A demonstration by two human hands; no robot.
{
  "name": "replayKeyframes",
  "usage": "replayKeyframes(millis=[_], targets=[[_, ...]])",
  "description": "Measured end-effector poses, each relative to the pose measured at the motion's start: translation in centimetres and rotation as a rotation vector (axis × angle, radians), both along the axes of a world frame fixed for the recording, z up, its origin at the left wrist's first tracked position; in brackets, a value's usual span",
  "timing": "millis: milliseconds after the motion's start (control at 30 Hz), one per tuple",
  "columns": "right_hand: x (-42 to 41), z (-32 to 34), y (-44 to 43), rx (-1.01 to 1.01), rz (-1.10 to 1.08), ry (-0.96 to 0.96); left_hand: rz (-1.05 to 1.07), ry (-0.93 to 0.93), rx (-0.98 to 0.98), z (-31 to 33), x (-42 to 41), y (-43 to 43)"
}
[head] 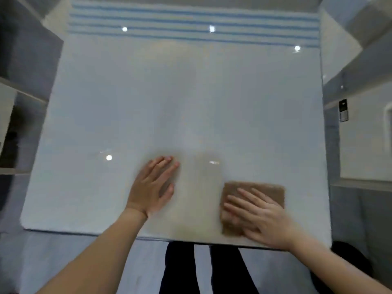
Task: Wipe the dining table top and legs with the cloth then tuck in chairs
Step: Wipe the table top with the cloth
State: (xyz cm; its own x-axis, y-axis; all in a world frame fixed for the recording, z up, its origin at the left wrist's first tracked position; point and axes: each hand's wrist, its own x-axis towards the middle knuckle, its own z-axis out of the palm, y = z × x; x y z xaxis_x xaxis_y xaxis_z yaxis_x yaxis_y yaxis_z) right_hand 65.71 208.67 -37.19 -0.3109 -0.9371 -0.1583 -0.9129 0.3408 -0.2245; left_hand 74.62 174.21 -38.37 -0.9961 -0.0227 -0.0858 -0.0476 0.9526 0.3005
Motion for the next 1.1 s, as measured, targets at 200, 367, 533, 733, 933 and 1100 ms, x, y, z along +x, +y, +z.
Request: replayKeyframes(millis=[200, 367, 533, 733, 933, 1100], targets=[[-8.0, -0.4, 2.0, -0.024, -1.172, 0.08, -0.014, 0.025, 0.024, -0.2, 0.0, -0.2], [-0.8, -1.2, -11.4, -0.087, -1.115, 0.088, -0.008, 0.059, 0.024, -0.1, 0.2, 0.0], [9.8, -0.1, -7.3, -0.052, -0.403, 0.021, -0.008, 0.069, 0.003, -0.3, 0.2, 0.1], [-1.0, -0.6, 1.6, -0.015, -1.05, 0.051, 0.004, 0.121, 0.013, -0.6, 0.2, 0.1], [-2.0, -1.7, -12.3, -0.103, -1.096, 0.082, 0.016, 0.123, 0.022, -0.9, 0.3, 0.0], [8.6, -0.6, -9.7, -0.092, -0.402, 0.019, -0.006, 0.098, 0.004, -0.2, 0.4, 0.2]])
